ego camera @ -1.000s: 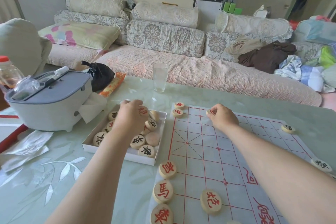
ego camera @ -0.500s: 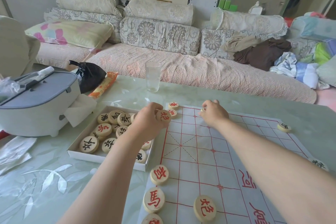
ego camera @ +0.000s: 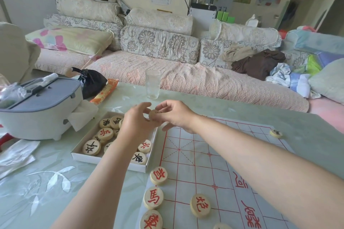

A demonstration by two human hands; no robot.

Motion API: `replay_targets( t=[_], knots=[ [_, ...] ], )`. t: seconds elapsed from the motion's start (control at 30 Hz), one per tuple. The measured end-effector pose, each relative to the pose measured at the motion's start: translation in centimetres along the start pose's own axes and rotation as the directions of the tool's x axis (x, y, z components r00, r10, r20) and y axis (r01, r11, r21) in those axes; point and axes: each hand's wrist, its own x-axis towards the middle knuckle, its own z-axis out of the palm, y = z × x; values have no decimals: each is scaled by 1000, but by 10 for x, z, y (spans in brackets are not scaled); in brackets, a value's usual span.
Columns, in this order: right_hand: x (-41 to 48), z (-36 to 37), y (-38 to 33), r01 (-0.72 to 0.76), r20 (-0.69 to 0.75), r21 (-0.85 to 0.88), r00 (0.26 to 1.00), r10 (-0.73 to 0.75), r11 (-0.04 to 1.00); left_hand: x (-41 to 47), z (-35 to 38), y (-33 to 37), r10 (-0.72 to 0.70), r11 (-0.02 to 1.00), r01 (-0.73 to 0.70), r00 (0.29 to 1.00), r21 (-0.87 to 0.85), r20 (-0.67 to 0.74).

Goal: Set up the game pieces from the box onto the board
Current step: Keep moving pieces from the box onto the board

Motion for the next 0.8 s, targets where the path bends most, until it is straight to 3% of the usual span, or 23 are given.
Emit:
replay_targets(
  t=[0.1,0.23,0.4,0.57,0.7,0.8],
  knots=[
    [-2,5,-7,-5,24,51,1000,4,999,-4,-9,-1,6,999,-7,1000,-34,-19],
    [-3,6,-6,-16,10,23,1000,16,1000,-8,-14,-6,17,999,-20,995,31,95],
    [0,-18,11,-83,-231,-113,971,55,990,-13,-7,-24,-53,899,-61,968,433,246],
    [2,-68,36,-159,-483,-248,876,21,956,-12,2,-35,-120,826,-98,931,555,343],
    [3,-93,58,-283,-504,-467,864,11,837,-7,10,-37,-179,759,-135,898,637,403],
    [6,-93,73,-285,-479,-521,878,0,805,-2,13,-36,-196,745,-143,887,652,417]
  ],
)
